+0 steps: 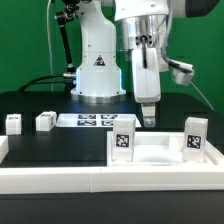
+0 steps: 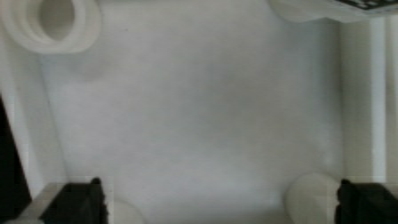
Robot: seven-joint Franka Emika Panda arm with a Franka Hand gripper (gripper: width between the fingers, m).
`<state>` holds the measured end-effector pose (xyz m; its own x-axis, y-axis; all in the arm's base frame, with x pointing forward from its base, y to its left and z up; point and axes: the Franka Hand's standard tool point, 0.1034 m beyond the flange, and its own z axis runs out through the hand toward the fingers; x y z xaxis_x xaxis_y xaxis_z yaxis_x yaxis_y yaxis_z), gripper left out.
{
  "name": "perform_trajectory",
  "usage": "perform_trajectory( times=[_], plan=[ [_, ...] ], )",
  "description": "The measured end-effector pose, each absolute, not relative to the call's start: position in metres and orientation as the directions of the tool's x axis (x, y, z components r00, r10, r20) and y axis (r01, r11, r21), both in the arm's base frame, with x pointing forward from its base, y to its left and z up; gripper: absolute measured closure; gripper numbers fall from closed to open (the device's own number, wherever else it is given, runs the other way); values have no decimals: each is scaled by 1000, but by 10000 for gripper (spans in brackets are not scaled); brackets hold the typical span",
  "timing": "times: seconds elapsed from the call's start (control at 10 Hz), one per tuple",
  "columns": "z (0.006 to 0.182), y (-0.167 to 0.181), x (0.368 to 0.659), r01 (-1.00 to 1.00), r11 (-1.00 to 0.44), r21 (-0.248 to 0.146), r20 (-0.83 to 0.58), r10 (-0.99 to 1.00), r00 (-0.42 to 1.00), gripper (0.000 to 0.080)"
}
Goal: Assemble square table
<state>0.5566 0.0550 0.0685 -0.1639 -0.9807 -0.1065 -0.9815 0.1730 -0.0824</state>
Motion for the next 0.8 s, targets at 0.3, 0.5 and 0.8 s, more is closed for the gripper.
perform_trajectory(
  times=[0.3, 0.5, 0.8],
  plan=[
    [43, 64, 522, -989, 142, -46, -72, -988, -139, 151],
    [44, 64, 524, -990, 136, -49, -72, -989, -132, 151],
    [41, 63, 522, -990, 133, -48, -67, -989, -130, 151]
  ],
)
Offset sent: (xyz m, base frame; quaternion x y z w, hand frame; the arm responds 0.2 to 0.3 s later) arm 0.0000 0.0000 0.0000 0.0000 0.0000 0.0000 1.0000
